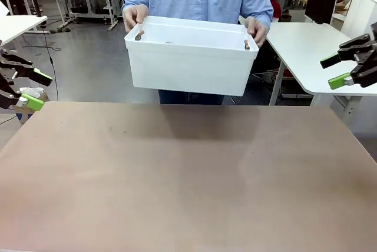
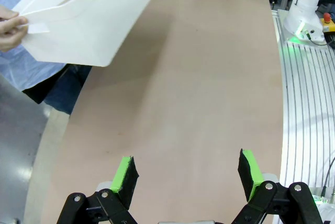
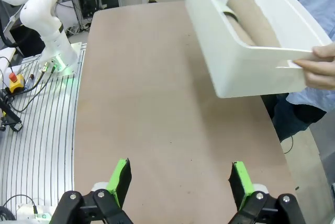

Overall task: Stack the cups and store them in the basket.
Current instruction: Place the stack of Reusable plastic cups into the Pantry Basket.

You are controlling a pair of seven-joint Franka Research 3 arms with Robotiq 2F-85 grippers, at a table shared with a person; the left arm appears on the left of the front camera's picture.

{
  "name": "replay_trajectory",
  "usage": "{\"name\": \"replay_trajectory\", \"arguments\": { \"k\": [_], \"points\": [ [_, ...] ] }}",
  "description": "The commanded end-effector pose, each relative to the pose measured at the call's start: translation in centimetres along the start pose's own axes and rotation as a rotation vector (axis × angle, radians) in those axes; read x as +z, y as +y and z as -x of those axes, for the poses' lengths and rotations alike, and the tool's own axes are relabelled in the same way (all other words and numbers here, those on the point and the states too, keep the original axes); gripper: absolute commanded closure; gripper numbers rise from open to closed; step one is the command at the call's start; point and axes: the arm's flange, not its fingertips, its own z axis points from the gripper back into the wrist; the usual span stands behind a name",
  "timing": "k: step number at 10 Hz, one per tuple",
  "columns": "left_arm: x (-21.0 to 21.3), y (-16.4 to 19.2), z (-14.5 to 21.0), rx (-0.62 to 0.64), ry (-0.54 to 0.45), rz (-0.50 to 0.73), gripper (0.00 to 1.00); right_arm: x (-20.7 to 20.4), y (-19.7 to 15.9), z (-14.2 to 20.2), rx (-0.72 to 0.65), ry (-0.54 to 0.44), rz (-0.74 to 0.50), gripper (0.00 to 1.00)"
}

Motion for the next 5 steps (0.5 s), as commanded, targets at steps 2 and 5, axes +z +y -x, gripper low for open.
{"name": "replay_trajectory", "arguments": {
  "k": [2, 5],
  "points": [
    [-0.06, -0.06, -0.20, 0.007, -0.007, -0.003, 0.00, 0.10, -0.18, -0.24, 0.003, -0.027, 0.000, 0.00],
    [-0.06, -0.06, -0.20, 0.007, -0.007, -0.003, 0.00, 0.10, -0.18, -0.24, 0.003, -0.027, 0.000, 0.00]
  ]
}}
